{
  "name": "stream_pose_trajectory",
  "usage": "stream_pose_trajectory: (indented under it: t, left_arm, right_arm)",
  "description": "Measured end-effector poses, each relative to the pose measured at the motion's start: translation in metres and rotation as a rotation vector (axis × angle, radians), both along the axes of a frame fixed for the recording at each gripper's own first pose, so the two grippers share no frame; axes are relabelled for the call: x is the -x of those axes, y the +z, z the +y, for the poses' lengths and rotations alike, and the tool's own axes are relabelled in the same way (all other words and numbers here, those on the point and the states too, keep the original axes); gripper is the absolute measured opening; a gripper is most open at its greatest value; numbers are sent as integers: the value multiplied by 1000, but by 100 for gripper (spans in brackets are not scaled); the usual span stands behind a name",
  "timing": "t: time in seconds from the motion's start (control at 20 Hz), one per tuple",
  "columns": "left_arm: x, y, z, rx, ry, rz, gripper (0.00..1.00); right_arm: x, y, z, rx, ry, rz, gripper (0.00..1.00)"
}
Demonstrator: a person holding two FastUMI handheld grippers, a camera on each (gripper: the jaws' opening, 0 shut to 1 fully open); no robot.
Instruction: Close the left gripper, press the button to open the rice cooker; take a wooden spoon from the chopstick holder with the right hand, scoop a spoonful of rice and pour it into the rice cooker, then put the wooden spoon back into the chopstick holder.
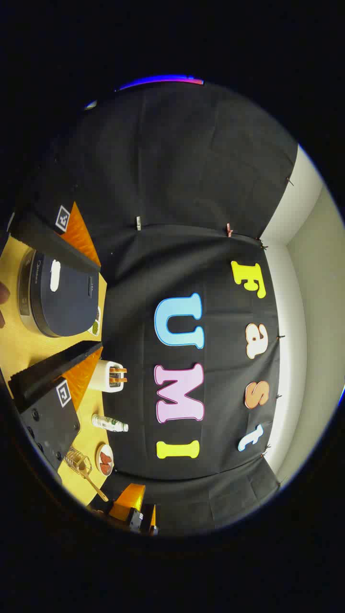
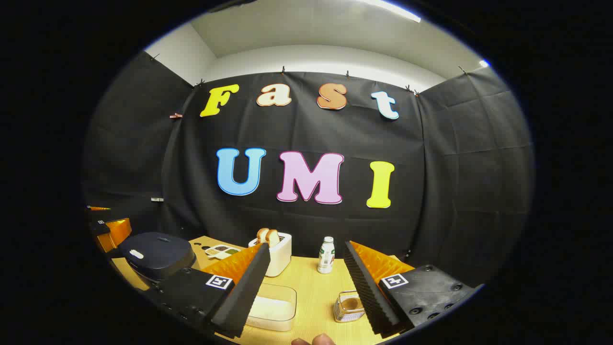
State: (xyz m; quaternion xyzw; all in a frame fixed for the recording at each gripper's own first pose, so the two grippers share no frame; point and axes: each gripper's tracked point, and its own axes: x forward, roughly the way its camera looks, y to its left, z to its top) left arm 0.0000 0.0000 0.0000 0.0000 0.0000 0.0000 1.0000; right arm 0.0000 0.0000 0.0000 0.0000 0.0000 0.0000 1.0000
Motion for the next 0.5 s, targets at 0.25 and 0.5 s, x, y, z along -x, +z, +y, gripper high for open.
stream_pose_trajectory:
  t: [0.25,0.5]
  left_arm:
    - [-1,-2,3,-18,13,-8,96]
    - [-1,2,7,-36,23,-11,96]
  right_arm:
    - [2,5,5,7,19,-14,96]
    - [2,4,4,17,21,-10,97]
